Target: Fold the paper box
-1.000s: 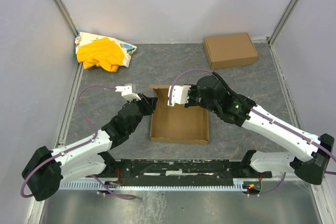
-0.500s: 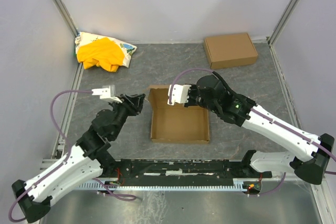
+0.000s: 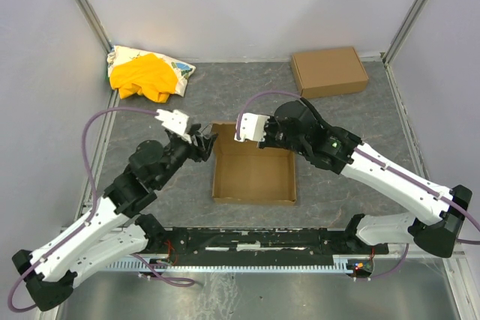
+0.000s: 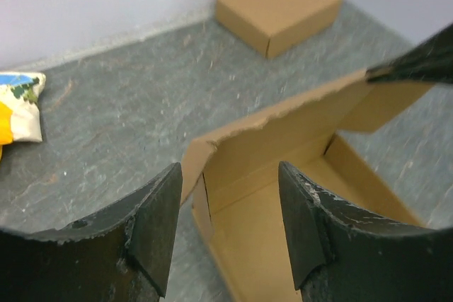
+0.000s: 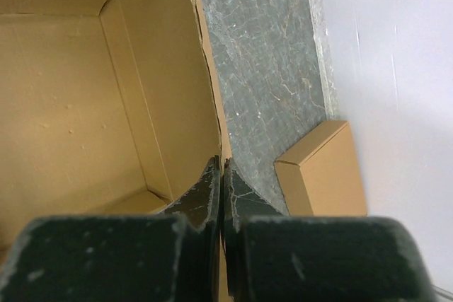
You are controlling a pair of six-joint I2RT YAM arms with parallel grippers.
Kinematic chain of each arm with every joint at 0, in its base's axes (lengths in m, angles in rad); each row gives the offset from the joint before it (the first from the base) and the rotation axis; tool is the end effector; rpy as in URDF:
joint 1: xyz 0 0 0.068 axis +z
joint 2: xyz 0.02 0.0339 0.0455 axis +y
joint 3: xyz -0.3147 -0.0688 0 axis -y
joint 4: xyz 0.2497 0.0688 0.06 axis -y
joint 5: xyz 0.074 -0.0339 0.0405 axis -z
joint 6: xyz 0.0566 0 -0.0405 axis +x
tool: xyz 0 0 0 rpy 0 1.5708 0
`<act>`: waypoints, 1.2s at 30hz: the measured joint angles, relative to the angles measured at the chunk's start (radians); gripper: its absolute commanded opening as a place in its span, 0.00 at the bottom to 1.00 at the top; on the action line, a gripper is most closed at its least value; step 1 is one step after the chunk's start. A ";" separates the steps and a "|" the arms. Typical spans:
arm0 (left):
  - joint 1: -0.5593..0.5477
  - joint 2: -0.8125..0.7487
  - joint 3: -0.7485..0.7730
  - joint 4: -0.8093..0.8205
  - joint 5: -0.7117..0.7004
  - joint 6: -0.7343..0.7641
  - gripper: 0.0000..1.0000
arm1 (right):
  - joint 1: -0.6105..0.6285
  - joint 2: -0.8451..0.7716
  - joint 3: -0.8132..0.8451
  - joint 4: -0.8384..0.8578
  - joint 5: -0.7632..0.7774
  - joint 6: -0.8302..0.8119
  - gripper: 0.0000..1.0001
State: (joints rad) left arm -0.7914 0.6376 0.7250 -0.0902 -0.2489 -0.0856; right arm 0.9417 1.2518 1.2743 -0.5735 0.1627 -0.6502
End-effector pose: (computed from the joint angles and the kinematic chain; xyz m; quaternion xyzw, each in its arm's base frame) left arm 0.1080 -0.0894 0.3820 0.1606 0.6896 -0.2179 0.6717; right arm 0.1723 0.2212 0.4099 -0.5938 0.6369 0.0005 0.4916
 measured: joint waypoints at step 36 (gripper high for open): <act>-0.002 0.102 -0.013 -0.024 -0.098 0.176 0.24 | 0.001 -0.013 0.003 -0.020 -0.001 0.021 0.03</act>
State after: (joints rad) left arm -0.7933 0.7395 0.7120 -0.1143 -0.3470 0.0906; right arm 0.9424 1.2392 1.2770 -0.5938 0.1619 -0.6296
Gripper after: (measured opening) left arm 0.165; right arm 0.039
